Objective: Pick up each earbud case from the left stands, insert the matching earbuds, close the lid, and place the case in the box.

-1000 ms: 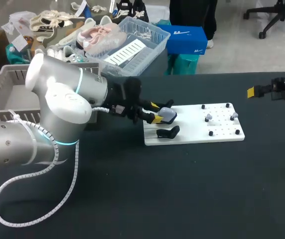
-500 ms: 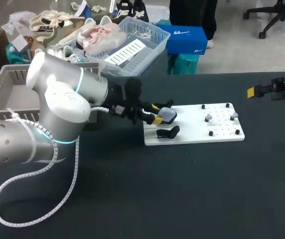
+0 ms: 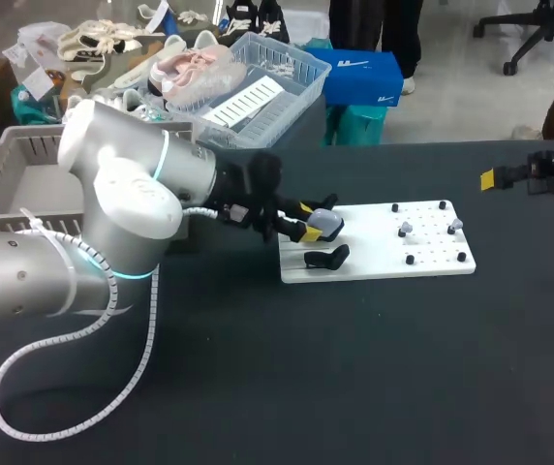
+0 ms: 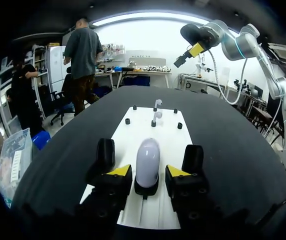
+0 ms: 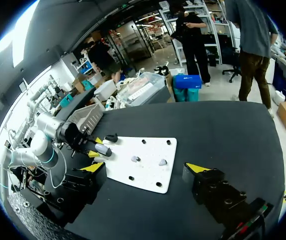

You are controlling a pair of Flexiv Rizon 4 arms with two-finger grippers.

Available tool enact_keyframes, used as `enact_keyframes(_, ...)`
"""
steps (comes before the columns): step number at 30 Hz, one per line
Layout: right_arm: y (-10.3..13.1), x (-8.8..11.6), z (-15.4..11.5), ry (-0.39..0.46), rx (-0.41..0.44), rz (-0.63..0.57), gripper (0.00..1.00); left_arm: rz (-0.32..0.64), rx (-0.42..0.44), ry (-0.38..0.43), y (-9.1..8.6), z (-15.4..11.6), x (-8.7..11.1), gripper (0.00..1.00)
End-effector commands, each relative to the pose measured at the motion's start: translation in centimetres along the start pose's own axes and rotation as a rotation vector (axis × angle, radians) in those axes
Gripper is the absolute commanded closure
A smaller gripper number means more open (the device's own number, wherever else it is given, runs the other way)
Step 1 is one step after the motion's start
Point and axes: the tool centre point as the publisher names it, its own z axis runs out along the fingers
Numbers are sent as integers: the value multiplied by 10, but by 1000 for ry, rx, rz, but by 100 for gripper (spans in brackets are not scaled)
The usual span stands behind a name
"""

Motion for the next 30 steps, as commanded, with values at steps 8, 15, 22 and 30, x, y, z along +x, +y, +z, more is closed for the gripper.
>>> enact_keyframes(8,-1,0,0,0,-3,-1,0,-6,5,8,3,5,-1,69)
enact_keyframes(15,-1,0,0,0,-3,-1,0,-11,2,12,4,5,0,77)
enact_keyframes(22,-1,0,0,0,-3,-1,0,-12,-2,10,5,3,1,100)
enact_keyframes(30,-1,0,0,0,-3,-1,0,0,-15,-13,4,-4,-7,100)
